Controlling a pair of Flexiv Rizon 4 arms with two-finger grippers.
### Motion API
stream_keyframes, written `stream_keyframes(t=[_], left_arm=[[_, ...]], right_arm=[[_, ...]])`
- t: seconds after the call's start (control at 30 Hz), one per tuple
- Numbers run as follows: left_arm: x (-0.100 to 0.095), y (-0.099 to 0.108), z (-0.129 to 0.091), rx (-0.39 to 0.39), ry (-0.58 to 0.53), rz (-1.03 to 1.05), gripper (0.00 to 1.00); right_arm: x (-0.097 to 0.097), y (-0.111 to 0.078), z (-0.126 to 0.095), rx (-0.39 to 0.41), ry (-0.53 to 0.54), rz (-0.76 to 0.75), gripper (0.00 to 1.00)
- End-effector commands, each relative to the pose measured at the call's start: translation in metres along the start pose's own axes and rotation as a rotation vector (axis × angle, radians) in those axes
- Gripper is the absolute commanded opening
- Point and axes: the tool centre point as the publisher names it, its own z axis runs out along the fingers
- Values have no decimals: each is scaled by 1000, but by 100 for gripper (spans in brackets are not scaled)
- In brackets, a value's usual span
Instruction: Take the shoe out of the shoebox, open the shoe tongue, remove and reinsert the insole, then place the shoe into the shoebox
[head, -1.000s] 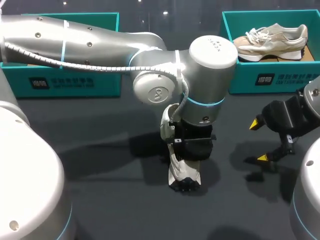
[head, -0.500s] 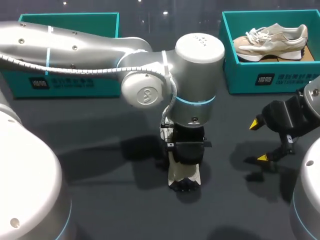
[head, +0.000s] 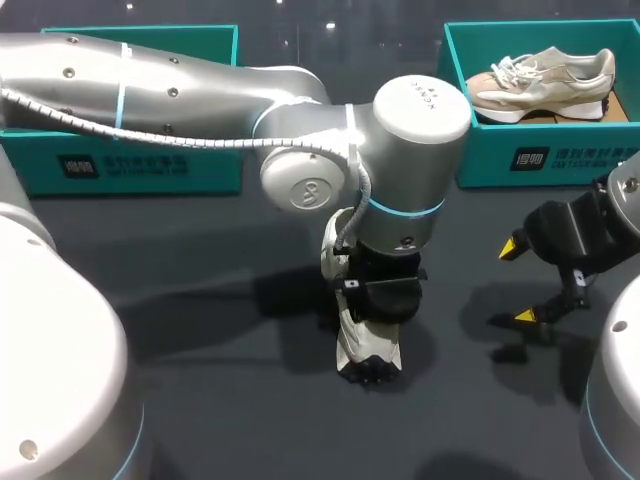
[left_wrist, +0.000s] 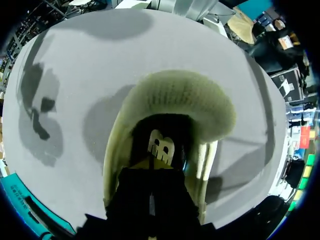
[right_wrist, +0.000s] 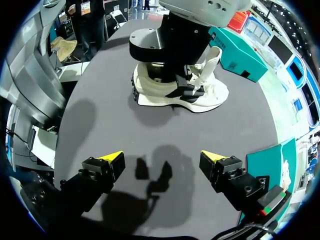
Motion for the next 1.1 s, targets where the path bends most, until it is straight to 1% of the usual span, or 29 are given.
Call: stream_keyframes(t=[0.03,0.23,0.37,0.57,0.77,0.97,1.0,1.03,1.07,1.1], left_arm=[[15,-1,-18,18,-44,33,0],[16,-10,-41,-36,-86,56,0],[10,-3,-47,-80,-103,27,0],[3,12,-48,-138,-115,-23,0],[-3,23,-43,-151,-98,-45,0],[-1,20,-38,-152,-80,-38,0],[-1,20,-38,-156,-74,-37,4],[-1,20,-37,-159,-67,-39,18],[-1,20,-37,-162,-65,-42,36],[0,20,-36,-161,-61,-48,51]], right_arm=[[2,0,-1,3,-2,0,100],[2,0,-1,3,-2,0,100],[2,0,-1,3,-2,0,100],[2,0,-1,3,-2,0,100],[2,0,-1,3,-2,0,100],[2,0,-1,3,-2,0,100],[2,0,-1,3,-2,0,100],[2,0,-1,3,-2,0,100],[2,0,-1,3,-2,0,100],[2,0,-1,3,-2,0,100]])
